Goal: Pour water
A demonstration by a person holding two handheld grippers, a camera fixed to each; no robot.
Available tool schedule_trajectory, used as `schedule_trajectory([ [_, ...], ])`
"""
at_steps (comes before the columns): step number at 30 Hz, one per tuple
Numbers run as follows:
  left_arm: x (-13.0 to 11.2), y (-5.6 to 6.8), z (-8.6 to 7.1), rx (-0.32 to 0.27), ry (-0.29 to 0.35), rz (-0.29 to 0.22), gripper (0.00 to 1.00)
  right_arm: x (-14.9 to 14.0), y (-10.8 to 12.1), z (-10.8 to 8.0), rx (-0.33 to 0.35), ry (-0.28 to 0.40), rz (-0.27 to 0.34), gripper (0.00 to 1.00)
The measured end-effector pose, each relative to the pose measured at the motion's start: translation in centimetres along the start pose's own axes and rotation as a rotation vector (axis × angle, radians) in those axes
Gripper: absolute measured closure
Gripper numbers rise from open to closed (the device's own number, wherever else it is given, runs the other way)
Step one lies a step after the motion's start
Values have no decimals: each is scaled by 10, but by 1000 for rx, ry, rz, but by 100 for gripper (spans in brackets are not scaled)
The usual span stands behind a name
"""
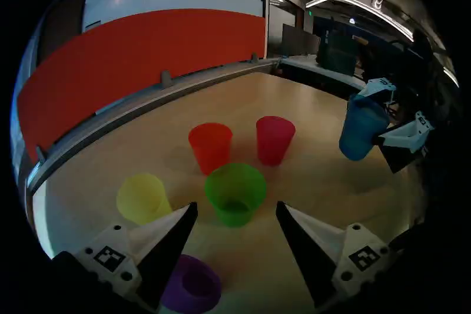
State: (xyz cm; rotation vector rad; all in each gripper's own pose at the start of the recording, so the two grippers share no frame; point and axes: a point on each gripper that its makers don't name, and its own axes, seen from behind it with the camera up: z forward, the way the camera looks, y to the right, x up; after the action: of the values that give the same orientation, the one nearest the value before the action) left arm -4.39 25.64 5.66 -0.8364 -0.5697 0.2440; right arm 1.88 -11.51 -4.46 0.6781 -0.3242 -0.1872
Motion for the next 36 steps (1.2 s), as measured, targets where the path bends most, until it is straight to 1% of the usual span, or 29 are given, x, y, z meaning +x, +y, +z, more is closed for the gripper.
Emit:
schedule_trajectory([
  [5, -2, 2, 11, 6, -16, 1, 0, 0, 3, -4, -6, 0, -1, 9],
  [11, -2, 1, 22, 24, -32, -3, 0, 0, 5, -7, -12, -2, -10, 9],
  [20, -2, -2, 38, 59, -35, -25, 0, 1, 8, -9, -12, -1, -16, 9],
  [29, -2, -2, 48, 72, -22, -47, 0, 0, 11, -9, -13, -3, -16, 9],
  [32, -2, -4, 50, 82, -20, -57, 0, 0, 12, -9, -13, -3, -17, 9],
  [36, -2, -4, 52, 79, -19, -71, 0, -1, 13, -9, -12, -4, -18, 9],
])
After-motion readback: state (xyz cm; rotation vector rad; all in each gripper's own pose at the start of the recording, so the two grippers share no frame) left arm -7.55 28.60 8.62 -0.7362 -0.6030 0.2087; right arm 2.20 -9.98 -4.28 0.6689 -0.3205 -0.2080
